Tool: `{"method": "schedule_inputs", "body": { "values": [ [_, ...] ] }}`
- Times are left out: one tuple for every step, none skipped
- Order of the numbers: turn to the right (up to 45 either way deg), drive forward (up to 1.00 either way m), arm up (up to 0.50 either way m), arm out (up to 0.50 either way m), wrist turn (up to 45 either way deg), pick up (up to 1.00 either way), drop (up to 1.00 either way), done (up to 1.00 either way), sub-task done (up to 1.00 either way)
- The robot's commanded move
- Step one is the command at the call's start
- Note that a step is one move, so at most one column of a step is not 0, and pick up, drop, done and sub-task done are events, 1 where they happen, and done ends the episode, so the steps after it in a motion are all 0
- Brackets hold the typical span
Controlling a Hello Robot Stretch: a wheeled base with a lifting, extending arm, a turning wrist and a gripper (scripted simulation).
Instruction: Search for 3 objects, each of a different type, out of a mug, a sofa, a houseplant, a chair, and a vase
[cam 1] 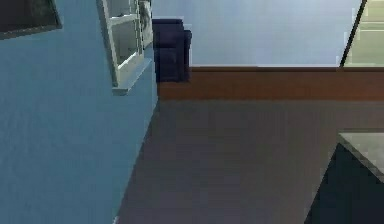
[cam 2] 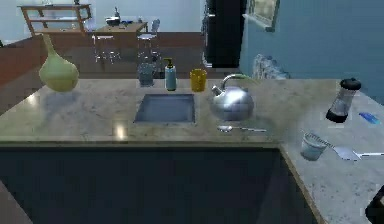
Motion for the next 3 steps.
{"method": "schedule_inputs", "body": {
  "values": [
    [0.0, 0.10, 0.00, 0.00, 0.0, 0.00, 0.00, 0.00, 0.00],
    [45.0, 0.00, 0.00, 0.00, 0.0, 0.00, 0.00, 0.00, 0.00],
    [45.0, 0.00, 0.00, 0.00, 0.0, 0.00, 0.00, 0.00, 0.00]
  ]
}}
